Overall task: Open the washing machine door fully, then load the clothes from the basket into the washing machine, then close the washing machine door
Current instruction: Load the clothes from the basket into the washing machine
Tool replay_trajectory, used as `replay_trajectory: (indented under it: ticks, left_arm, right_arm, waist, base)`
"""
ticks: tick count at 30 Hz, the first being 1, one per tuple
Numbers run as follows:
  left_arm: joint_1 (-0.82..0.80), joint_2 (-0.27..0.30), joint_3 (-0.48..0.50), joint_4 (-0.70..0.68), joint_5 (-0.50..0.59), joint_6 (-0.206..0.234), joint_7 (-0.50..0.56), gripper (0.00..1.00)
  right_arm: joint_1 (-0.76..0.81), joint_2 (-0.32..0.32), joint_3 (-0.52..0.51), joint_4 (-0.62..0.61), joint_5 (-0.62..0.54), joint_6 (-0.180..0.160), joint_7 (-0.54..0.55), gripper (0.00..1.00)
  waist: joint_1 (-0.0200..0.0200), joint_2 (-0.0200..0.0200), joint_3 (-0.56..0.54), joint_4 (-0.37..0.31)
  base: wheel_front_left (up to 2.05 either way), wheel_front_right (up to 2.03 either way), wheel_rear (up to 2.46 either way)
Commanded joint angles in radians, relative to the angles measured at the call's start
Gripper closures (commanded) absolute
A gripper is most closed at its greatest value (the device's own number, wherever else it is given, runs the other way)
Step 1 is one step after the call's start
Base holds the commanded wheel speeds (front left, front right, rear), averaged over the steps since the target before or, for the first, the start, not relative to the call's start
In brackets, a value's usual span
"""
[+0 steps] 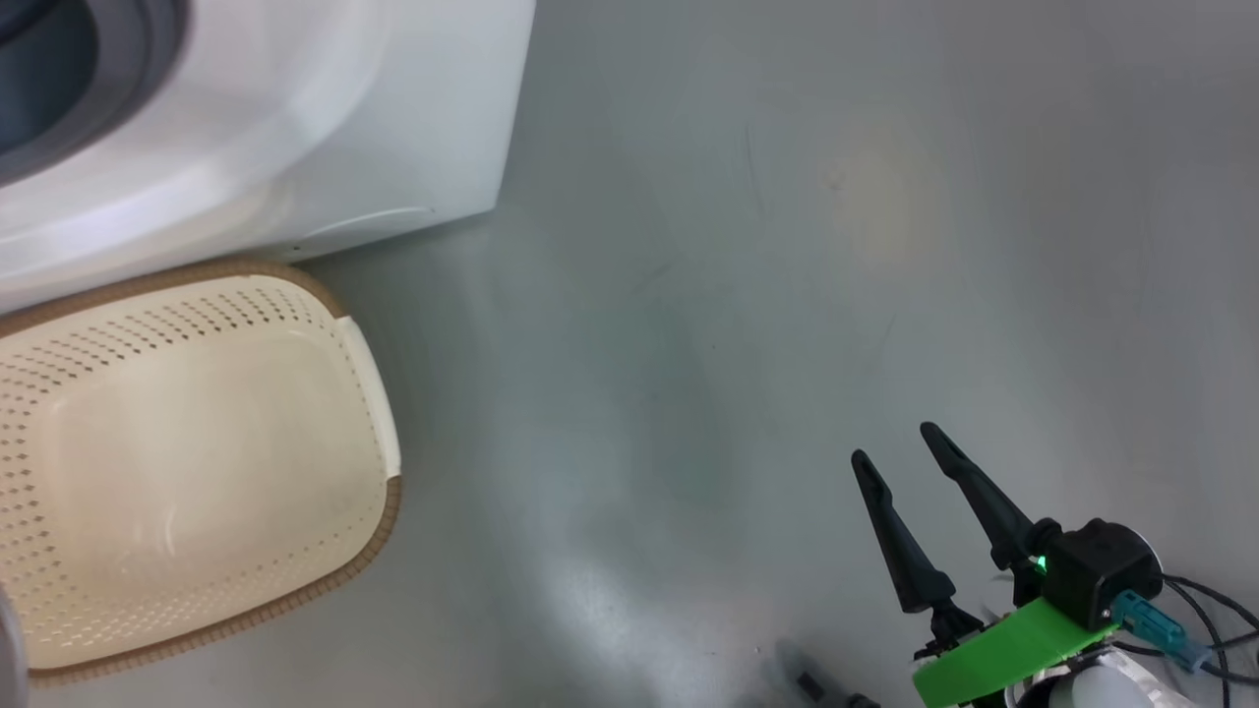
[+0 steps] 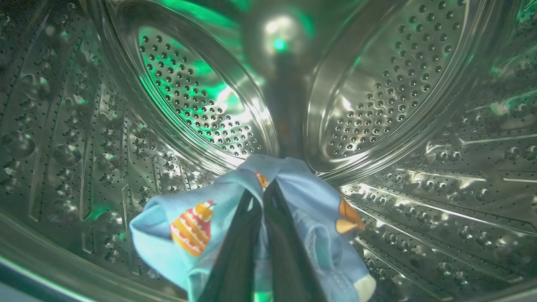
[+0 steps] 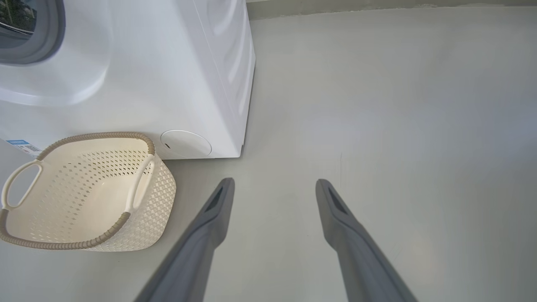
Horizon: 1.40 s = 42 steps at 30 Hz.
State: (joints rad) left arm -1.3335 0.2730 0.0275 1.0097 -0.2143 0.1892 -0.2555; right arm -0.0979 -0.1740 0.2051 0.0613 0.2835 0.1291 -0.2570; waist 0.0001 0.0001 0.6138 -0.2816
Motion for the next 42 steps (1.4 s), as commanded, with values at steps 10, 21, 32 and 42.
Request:
replay_trajectory:
  ticks: [10,21,32,42]
  left_arm:
    - [-0.105,0.063,0.004,-0.123,0.029,-0.045,-0.006,1.00]
    - [-0.058,0.080,-0.016,-0.120,0.115,-0.040,-0.006,1.00]
    - [-0.149,0.071,-0.027,0.105,0.108,-0.021,-0.006,0.00]
    - [-0.156,0.012,-0.028,0.207,0.078,-0.015,-0.006,0.00]
  right_arm:
    - [0.073,-0.001,0.008,-0.053,-0.011,0.002,-0.005,0.00]
    - [0.089,0.006,0.025,-0.058,-0.009,0.002,-0.005,0.00]
    - [0.097,0.005,0.029,-0.056,0.000,0.002,-0.005,0.00]
    - [0.079,-0.002,0.044,-0.048,-0.002,0.002,-0.005,0.00]
  waist:
    - [-0.0001,-0.0001,0.075,-0.022]
    - [-0.0001,-0.0001,0.087,-0.034]
    - [-0.0001,-0.0001,0.069,-0.036]
    - [-0.0001,-0.0001,0.030,-0.003]
  base:
    - [0.00,0.00,0.00]
    - [0.00,0.00,0.00]
    - [0.00,0.00,0.00]
    - [0.00,0.00,0.00]
